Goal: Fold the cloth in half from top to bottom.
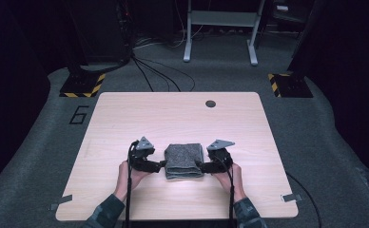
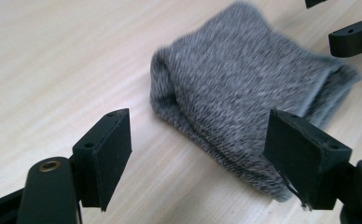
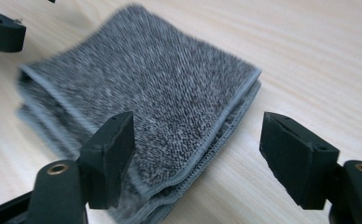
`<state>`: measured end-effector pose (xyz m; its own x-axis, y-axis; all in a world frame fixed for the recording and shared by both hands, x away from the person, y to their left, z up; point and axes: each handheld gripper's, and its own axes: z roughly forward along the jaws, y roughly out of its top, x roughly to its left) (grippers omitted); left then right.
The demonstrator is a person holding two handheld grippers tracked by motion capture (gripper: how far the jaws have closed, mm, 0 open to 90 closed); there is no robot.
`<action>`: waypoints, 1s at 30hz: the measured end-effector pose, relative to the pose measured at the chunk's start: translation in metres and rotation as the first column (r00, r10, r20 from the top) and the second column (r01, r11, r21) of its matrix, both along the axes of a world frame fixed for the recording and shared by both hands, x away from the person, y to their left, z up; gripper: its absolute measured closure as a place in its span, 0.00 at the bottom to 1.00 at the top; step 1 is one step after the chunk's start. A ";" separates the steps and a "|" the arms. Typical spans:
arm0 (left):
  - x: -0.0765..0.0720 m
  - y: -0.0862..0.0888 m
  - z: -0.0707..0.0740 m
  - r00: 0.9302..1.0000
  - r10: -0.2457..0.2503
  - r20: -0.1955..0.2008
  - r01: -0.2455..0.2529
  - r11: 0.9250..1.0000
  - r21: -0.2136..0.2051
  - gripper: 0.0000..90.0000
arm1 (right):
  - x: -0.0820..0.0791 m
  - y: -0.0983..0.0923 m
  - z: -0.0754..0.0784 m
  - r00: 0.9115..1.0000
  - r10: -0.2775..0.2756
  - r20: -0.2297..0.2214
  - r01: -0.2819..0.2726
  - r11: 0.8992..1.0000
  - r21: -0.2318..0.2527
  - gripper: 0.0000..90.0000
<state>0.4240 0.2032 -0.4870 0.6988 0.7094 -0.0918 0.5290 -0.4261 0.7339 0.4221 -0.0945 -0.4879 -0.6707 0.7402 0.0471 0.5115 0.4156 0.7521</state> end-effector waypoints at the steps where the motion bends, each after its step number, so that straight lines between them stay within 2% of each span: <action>1: 0.002 -0.002 -0.005 1.000 0.003 -0.003 -0.003 1.000 0.009 0.24 | 0.003 0.005 -0.008 1.000 -0.011 -0.022 0.010 1.000 -0.026 0.27; 2: 0.002 -0.004 -0.010 1.000 -0.005 -0.024 0.006 1.000 0.016 0.24 | 0.003 0.005 -0.008 1.000 -0.011 -0.022 0.010 1.000 -0.026 0.27; 3: 0.001 -0.006 -0.015 0.999 -0.016 -0.030 0.017 0.999 0.048 0.24 | 0.004 0.006 -0.015 0.999 -0.010 -0.033 0.008 0.999 -0.053 0.27; 6: -0.003 -0.009 -0.023 0.999 -0.026 -0.040 0.029 0.997 0.073 0.24 | 0.002 0.006 -0.018 0.999 -0.018 -0.034 0.015 0.997 -0.073 0.25; 9: -0.004 -0.011 -0.026 0.999 -0.031 -0.040 0.036 0.993 0.112 0.23 | -0.001 0.004 -0.024 0.998 -0.031 -0.048 0.026 0.994 -0.102 0.22; 13: -0.006 -0.014 -0.027 0.999 -0.047 -0.017 0.049 0.987 0.156 0.23 | -0.006 0.003 -0.029 0.998 -0.042 -0.042 0.037 0.994 -0.106 0.21; 18: -0.003 -0.013 -0.028 0.998 -0.053 -0.014 0.055 0.986 0.155 0.23 | -0.014 0.004 -0.032 0.998 -0.070 -0.007 0.069 0.992 -0.106 0.17; 19: -0.002 -0.012 -0.029 0.998 -0.054 -0.016 0.055 0.989 0.140 0.22 | -0.014 0.004 -0.032 0.997 -0.078 -0.012 0.077 0.992 -0.099 0.16; 23: -0.002 -0.011 -0.029 0.998 -0.056 -0.025 0.059 0.989 0.133 0.22 | -0.012 0.001 -0.034 0.995 -0.091 -0.033 0.088 0.993 -0.078 0.13; 25: -0.003 -0.009 -0.027 0.999 -0.039 -0.022 0.041 0.991 0.124 0.19 | -0.011 0.000 -0.033 0.996 -0.087 -0.032 0.085 0.994 -0.073 0.10; 28: -0.007 -0.004 -0.023 1.000 -0.009 -0.008 0.010 0.997 0.080 0.16 | -0.013 -0.008 -0.028 0.997 -0.076 -0.028 0.074 0.996 -0.046 0.06; 30: -0.010 0.003 -0.020 1.000 0.002 0.005 -0.002 0.997 0.075 0.15 | -0.016 -0.014 -0.023 0.996 -0.081 -0.022 0.080 0.997 -0.021 0.04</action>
<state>0.4143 0.2065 -0.5066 0.6974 0.7158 -0.0348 0.5267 -0.4790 0.7023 0.4064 -0.1089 -0.5112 -0.6079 0.7926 0.0468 0.5611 0.3872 0.7316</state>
